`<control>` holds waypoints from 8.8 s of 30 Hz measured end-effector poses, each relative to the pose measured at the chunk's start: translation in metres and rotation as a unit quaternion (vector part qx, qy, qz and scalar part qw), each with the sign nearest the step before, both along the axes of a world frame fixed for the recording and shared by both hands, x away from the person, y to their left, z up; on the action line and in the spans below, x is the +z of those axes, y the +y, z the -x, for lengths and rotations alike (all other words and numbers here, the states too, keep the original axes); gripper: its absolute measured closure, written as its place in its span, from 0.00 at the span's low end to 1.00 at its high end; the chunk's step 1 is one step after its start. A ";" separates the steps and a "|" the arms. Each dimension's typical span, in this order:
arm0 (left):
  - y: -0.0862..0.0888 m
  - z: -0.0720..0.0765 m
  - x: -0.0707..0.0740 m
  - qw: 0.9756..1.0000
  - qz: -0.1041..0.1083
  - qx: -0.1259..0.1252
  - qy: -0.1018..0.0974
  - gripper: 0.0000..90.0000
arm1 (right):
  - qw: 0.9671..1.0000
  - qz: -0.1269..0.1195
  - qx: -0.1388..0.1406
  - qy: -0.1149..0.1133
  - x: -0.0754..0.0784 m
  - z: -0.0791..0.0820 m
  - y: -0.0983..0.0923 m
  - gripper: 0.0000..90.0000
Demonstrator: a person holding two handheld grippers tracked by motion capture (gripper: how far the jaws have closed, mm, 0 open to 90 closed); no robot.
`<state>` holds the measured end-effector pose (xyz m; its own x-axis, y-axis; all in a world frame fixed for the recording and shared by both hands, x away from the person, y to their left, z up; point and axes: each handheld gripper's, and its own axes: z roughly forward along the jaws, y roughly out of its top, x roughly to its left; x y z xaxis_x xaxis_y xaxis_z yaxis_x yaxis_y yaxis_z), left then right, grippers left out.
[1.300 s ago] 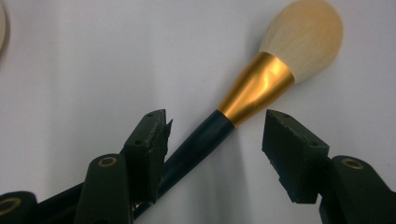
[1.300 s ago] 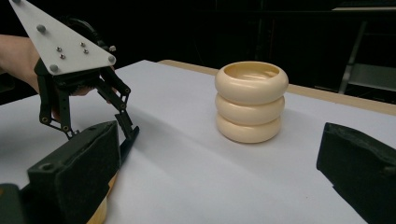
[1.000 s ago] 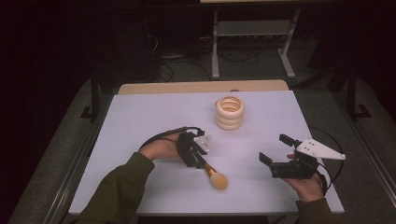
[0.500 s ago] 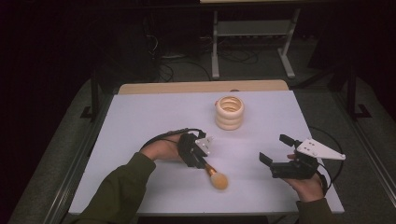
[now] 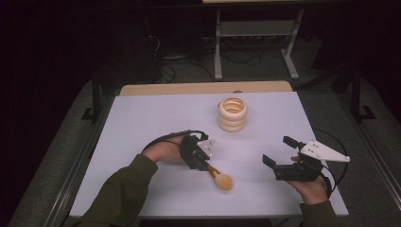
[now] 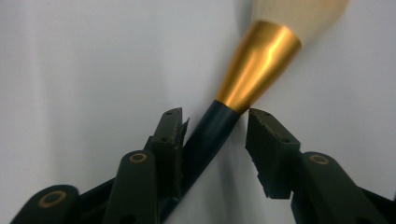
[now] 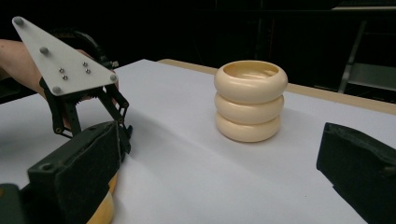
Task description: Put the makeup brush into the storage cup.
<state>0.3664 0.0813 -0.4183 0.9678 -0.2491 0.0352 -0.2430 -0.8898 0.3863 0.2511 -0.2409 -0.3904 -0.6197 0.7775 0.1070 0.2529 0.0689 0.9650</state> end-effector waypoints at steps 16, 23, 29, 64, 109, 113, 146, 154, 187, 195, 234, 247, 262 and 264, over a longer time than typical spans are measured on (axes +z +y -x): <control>-0.001 0.003 -0.002 1.000 -0.016 -0.010 0.008 0.81 | 1.000 -0.001 0.000 0.000 0.000 0.000 0.000 0.00; -0.002 0.003 -0.001 1.000 -0.013 -0.006 0.008 0.79 | 1.000 0.000 0.000 0.001 0.000 0.000 0.000 0.00; -0.007 0.005 -0.002 1.000 -0.019 -0.015 0.013 0.78 | 1.000 0.000 0.001 0.001 0.000 0.000 0.000 0.00; 0.000 0.000 0.005 0.995 -0.017 0.083 0.059 0.84 | 1.000 -0.003 0.000 0.006 -0.001 0.000 0.000 0.00; 0.074 0.034 0.031 0.914 0.268 0.303 0.035 0.84 | 0.999 0.014 0.021 0.025 0.005 -0.011 0.017 0.00; 0.079 0.034 0.031 0.909 0.280 0.307 0.038 0.84 | 0.999 0.014 0.036 0.029 0.006 -0.016 0.025 0.00; 0.089 0.042 0.042 0.891 0.334 0.306 0.044 0.84 | 0.994 -0.019 0.095 0.042 0.010 -0.043 0.084 0.00; 0.086 0.044 0.042 0.889 0.338 0.306 0.044 0.84 | 0.992 -0.020 0.111 0.048 0.010 -0.048 0.100 0.00; 0.081 0.048 0.041 0.881 0.356 0.311 0.035 0.84 | 0.981 -0.068 0.154 0.092 0.003 -0.060 0.138 0.27; 0.079 0.048 0.041 0.881 0.357 0.309 0.033 0.84 | 0.978 -0.085 0.162 0.102 0.002 -0.063 0.142 0.36; 0.073 0.049 0.035 0.883 0.355 0.304 0.039 0.84 | 0.973 -0.116 0.155 0.123 0.000 -0.065 0.148 0.66; 0.074 0.047 0.033 0.882 0.355 0.307 0.045 0.83 | 0.976 -0.102 0.153 0.119 0.004 -0.065 0.154 0.68; 0.072 0.048 0.031 0.882 0.356 0.306 0.040 0.83 | 0.981 -0.079 0.148 0.100 0.009 -0.062 0.162 0.69; 0.072 0.047 0.031 0.882 0.355 0.306 0.038 0.83 | 0.981 -0.073 0.148 0.099 0.010 -0.061 0.163 0.69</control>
<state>0.3190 0.1535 -0.3875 0.9198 0.3796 -0.0991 0.2498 -0.3718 0.8941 0.3126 -0.0784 -0.3805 -0.7716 0.5346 0.3448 0.4256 0.0311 0.9044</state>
